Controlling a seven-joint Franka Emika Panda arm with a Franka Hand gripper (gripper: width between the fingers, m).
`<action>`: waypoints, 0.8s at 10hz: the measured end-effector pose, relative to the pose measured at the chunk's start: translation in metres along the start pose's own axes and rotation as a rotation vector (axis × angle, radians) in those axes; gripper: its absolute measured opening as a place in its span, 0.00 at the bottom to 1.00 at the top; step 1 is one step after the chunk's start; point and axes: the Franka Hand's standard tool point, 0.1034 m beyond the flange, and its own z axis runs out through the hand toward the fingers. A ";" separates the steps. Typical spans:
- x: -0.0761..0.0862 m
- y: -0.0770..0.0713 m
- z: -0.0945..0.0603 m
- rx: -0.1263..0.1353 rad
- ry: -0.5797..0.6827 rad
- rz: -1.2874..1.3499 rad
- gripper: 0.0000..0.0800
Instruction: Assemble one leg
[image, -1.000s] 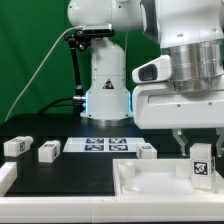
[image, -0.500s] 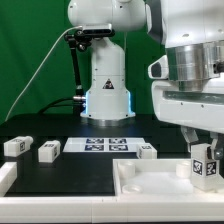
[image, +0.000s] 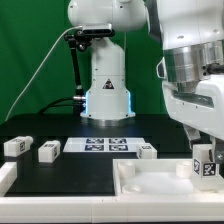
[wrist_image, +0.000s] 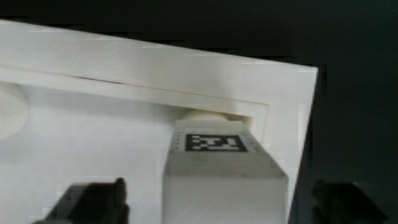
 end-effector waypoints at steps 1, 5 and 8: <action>-0.001 0.000 0.000 -0.001 0.001 -0.107 0.78; -0.001 -0.002 0.004 -0.024 0.010 -0.619 0.81; -0.002 -0.004 0.003 -0.079 0.077 -1.038 0.81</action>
Offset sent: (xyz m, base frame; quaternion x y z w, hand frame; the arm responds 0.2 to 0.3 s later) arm 0.0048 0.0028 -0.0067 -0.0275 -0.0036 -0.3274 0.9445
